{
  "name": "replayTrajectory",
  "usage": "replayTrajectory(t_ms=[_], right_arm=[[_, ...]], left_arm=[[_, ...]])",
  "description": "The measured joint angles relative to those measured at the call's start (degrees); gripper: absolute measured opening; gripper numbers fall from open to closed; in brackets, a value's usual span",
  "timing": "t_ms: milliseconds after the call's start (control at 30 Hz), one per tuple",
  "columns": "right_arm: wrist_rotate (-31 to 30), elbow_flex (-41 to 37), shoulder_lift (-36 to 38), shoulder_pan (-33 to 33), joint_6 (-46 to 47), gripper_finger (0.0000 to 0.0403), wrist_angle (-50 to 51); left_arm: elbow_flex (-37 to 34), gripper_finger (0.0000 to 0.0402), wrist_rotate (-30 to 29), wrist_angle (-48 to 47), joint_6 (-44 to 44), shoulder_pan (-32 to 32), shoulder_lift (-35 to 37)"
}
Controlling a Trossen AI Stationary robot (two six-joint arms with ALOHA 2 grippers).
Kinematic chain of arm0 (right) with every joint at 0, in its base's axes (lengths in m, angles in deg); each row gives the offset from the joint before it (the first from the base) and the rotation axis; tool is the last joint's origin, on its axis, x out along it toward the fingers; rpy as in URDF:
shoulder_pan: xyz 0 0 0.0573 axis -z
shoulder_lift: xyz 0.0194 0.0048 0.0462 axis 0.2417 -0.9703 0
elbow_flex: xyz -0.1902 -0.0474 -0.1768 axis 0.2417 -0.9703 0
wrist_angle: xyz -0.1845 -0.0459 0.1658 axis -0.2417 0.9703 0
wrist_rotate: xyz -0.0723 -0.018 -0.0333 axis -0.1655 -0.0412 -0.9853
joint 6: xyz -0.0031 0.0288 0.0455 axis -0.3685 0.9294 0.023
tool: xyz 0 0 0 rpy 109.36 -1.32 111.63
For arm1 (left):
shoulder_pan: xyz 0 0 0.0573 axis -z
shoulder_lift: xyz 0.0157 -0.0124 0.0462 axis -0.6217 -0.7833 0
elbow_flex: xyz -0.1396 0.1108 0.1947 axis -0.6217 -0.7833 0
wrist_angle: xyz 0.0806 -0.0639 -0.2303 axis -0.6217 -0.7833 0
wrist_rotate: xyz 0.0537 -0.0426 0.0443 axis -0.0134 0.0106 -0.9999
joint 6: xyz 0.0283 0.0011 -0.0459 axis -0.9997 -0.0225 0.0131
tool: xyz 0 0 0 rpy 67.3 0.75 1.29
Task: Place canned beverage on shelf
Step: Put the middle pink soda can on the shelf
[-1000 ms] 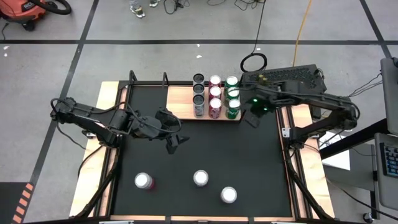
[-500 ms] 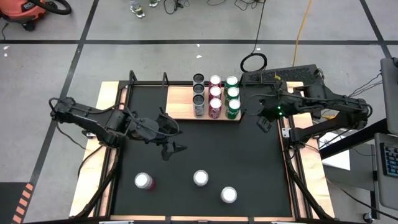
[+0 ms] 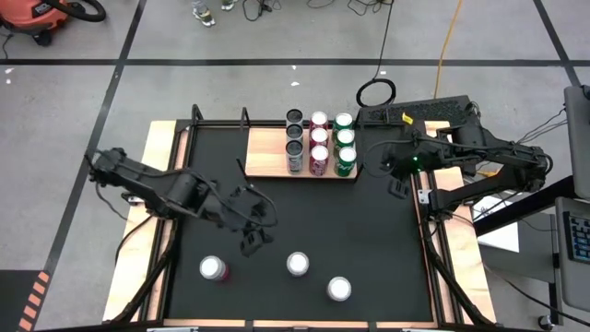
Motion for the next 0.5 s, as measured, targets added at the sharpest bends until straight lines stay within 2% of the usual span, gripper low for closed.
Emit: replayTrajectory(t_ms=[100, 233, 367, 500], right_arm=[[0.18, 0.00, 0.00, 0.00, -4.03, 0.0044, 0.00], [4.20, -0.02, 0.37, 0.00, -7.16, 0.0044, -0.02], [6.12, -0.02, 1.21, 0.00, -7.29, 0.0044, -0.04], [6.04, -0.02, 2.32, 0.00, -8.29, 0.0044, -0.02]], left_arm=[[0.18, 0.0374, 2.29, 1.79, 5.58, 1.41, -3.66], [0.18, 0.0374, 2.79, 8.70, 10.42, 3.07, -8.22], [0.18, 0.0374, 2.80, 14.49, 12.96, 3.49, -12.00], [0.18, 0.0374, 3.20, 15.89, 13.43, 3.49, -14.31]])
